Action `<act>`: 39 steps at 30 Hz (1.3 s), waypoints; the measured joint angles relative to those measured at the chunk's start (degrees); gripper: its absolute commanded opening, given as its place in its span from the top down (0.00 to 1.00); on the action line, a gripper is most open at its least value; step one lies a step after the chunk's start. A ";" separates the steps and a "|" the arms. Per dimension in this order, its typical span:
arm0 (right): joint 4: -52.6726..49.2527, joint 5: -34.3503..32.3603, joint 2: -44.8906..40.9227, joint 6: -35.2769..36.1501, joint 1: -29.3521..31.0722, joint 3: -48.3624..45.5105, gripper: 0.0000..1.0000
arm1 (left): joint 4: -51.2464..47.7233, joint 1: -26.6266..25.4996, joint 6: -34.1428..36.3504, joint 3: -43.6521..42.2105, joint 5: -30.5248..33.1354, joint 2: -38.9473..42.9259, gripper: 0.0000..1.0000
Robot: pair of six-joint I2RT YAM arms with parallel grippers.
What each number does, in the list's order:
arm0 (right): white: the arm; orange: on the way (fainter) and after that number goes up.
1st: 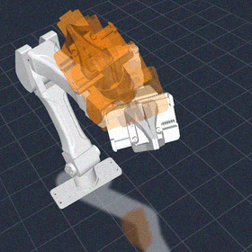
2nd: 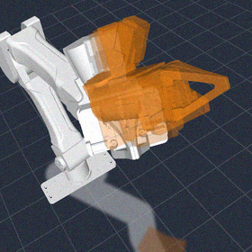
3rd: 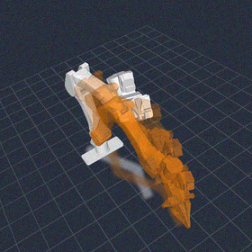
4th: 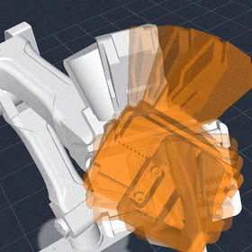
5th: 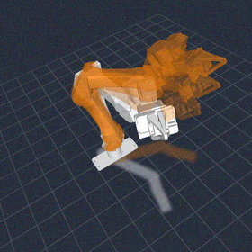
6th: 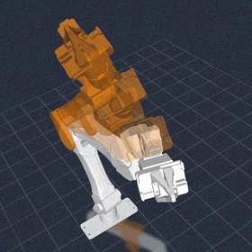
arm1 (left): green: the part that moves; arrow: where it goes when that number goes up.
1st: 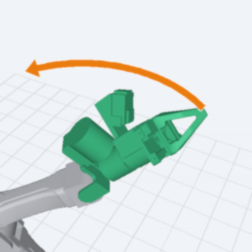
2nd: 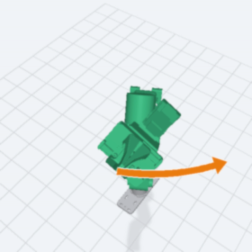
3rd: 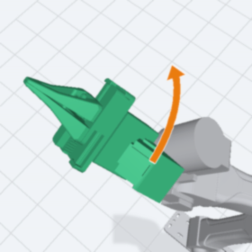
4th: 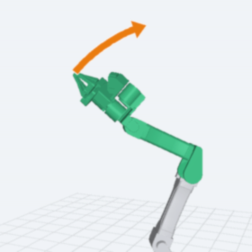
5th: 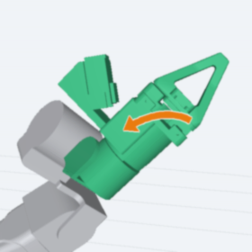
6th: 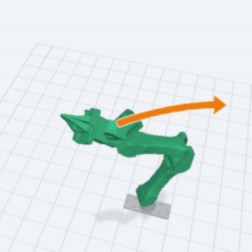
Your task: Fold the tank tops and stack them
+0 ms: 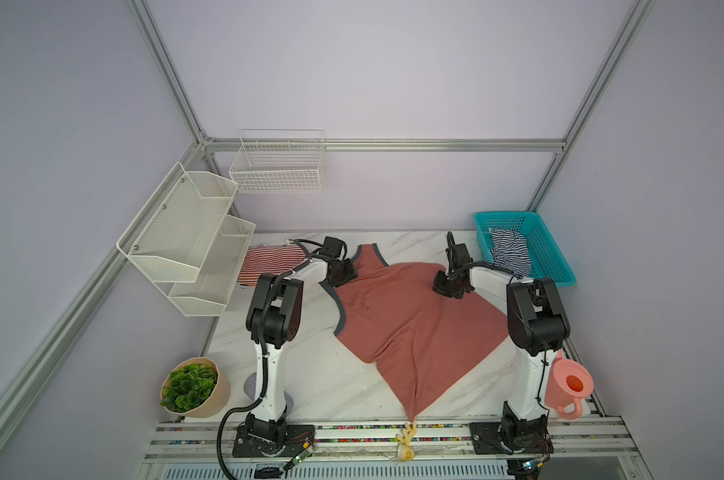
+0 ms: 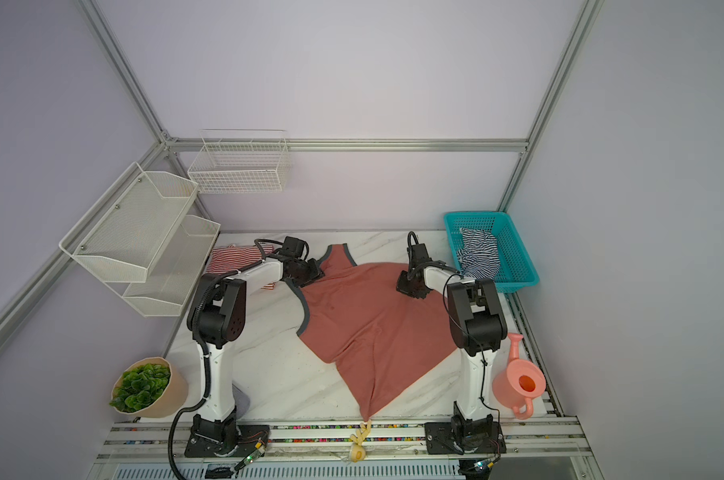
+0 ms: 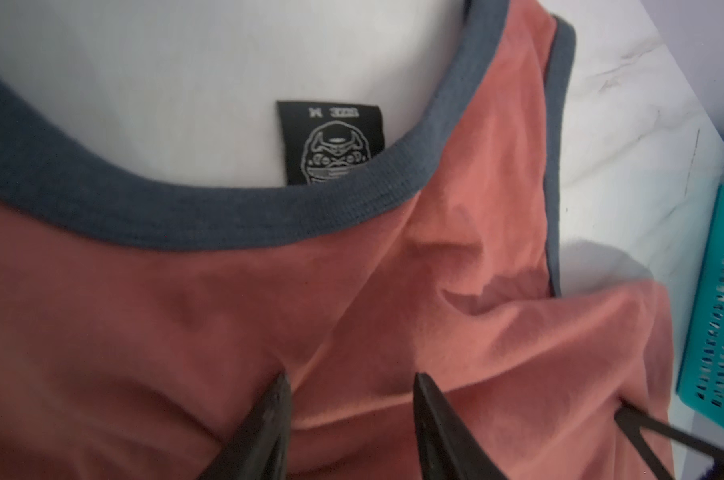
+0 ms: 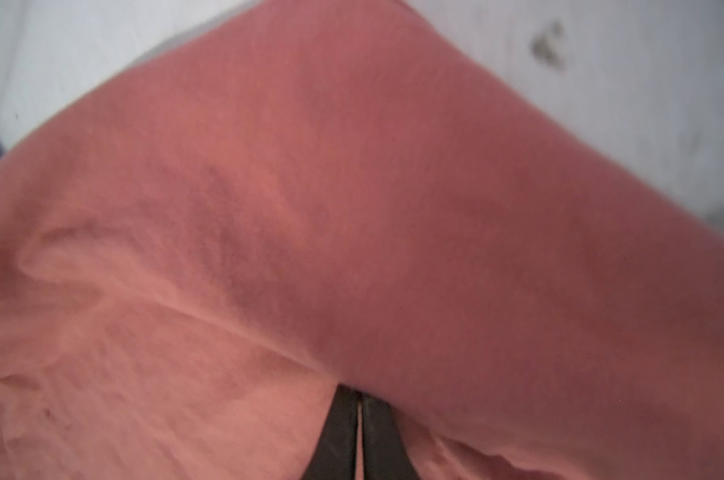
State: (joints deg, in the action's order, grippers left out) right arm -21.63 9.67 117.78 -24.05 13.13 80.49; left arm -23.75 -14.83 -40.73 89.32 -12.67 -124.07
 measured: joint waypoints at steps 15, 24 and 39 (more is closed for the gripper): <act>-4.28 2.23 16.81 9.99 -0.24 25.75 0.87 | 7.96 -4.09 -7.13 -27.30 -2.10 18.27 0.51; -0.66 3.65 13.22 13.46 -0.22 18.71 0.80 | -4.09 -9.33 -8.13 -28.15 -1.40 23.54 0.48; -8.85 3.48 11.06 13.64 3.21 21.42 0.72 | -13.18 -7.21 -1.44 0.96 6.71 12.28 0.53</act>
State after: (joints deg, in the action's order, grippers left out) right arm -30.48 13.15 128.84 -10.41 16.34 101.91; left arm -36.93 -22.04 -42.17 90.28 -5.96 -111.79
